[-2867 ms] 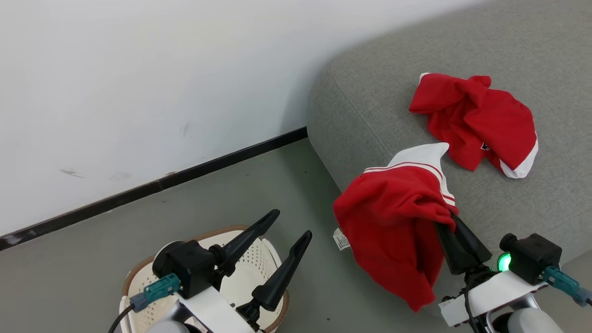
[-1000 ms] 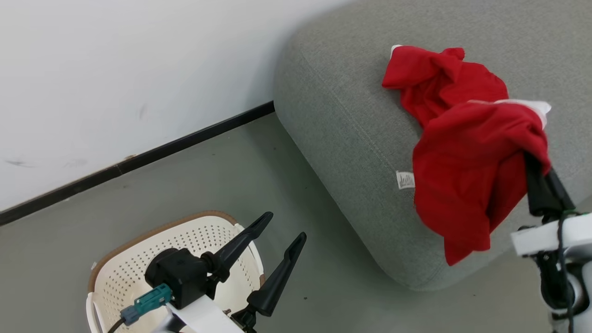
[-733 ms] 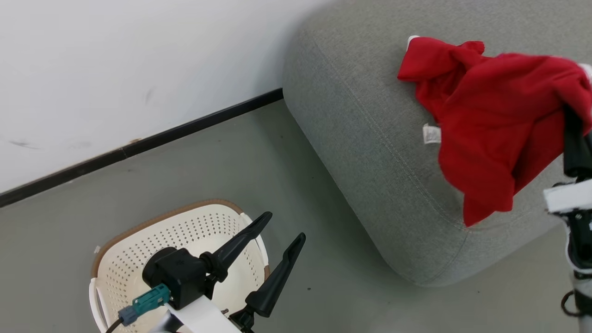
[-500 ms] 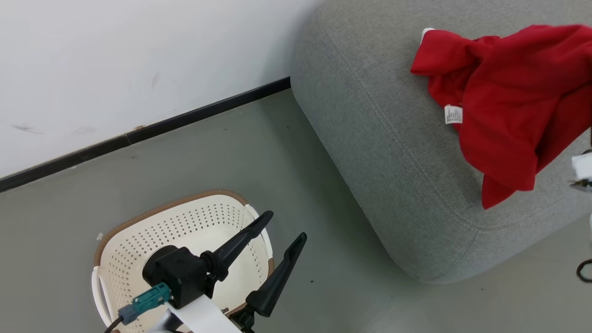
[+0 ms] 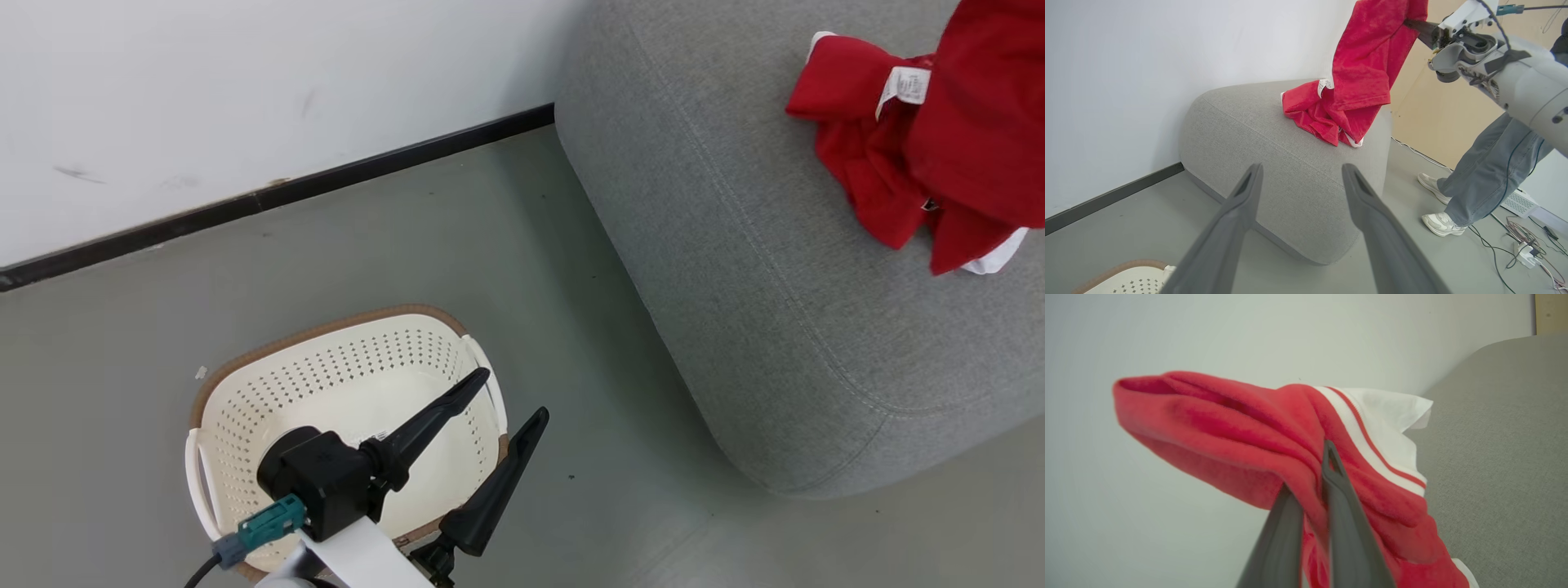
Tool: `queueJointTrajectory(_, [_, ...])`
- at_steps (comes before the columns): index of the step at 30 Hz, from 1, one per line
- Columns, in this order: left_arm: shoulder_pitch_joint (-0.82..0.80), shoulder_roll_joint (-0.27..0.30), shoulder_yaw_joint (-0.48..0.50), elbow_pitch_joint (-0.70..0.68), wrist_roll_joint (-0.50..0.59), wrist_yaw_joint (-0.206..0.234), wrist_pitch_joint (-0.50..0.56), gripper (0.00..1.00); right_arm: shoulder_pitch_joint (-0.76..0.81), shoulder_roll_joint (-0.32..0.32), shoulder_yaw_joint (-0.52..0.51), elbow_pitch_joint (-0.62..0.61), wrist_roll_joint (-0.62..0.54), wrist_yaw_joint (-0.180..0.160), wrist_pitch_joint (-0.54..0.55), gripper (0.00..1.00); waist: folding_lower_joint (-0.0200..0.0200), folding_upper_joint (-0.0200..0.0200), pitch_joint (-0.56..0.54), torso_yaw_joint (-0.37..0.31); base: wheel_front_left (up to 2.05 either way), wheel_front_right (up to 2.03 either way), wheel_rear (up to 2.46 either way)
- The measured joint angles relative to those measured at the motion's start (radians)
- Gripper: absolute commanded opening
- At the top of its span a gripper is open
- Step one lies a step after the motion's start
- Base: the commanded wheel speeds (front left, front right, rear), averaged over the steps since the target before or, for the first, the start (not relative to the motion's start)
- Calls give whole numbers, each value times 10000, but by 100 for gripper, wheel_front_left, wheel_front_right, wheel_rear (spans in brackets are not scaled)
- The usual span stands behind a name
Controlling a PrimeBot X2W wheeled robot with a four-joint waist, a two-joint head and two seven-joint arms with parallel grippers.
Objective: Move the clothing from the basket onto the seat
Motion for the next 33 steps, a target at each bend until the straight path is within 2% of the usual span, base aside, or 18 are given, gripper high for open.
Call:
queueJointTrajectory(9, [14, 17, -136, 6, -61, -12, 86, 100, -1326, -656, -1588, 1152, -1266, 0, 360, 0, 0, 0, 316, 436, 0, 0, 0])
queueJointTrajectory(18, [22, 79, -165, -27, -77, -13, 88, 100, -1837, -608, -2932, 2100, -2171, 0, 433, 0, 0, 0, 693, 946, 0, 0, 0])
queueJointTrajectory(33, [12, 297, -173, -138, -90, -102, 280, 100, -2568, -629, -4029, 2694, -3277, 0, 244, 0, 0, 0, 1337, 1671, 0, 0, 0])
